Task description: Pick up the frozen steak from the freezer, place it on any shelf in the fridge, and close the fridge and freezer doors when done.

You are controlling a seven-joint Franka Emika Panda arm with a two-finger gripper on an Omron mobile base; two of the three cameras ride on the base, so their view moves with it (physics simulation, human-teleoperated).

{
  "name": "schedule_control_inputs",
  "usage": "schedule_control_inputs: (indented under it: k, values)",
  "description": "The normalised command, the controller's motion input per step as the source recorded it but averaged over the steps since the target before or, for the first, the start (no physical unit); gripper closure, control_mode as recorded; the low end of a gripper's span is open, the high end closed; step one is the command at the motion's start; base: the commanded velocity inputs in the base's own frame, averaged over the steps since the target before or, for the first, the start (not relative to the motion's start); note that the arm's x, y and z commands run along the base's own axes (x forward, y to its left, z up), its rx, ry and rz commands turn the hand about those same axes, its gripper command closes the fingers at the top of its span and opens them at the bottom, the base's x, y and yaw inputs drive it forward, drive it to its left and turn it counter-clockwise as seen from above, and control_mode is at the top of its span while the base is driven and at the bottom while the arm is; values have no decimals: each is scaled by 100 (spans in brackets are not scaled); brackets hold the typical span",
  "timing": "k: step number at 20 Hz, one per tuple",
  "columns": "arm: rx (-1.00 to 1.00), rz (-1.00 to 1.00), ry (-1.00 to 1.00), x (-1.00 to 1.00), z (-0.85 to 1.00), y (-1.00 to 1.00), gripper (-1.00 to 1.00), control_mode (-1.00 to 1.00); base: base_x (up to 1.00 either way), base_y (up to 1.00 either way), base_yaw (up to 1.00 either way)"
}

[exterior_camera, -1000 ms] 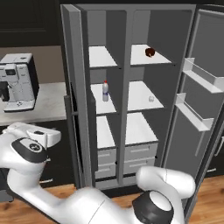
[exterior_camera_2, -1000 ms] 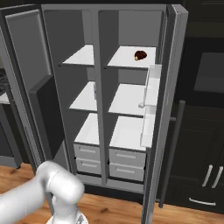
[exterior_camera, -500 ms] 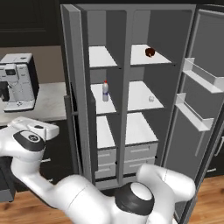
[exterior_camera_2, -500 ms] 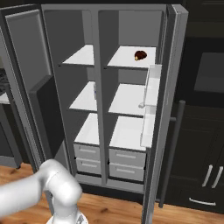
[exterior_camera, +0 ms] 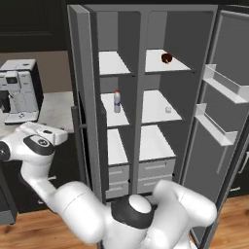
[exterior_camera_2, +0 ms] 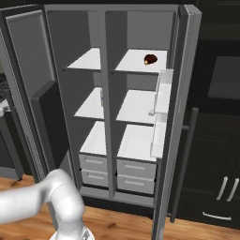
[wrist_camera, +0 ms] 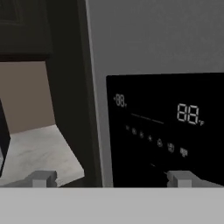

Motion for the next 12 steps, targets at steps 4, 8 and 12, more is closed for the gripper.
schedule_control_inputs:
  k: [4, 8, 12]
  values:
    - [0, -5, 0, 35, -9, -31, -100, -100, 0, 0, 0]
    - [0, -6, 0, 24, 0, -64, -100, -100, 0, 0, 0]
    - [0, -8, 0, 29, 0, -77, -100, -100, 0, 0, 0]
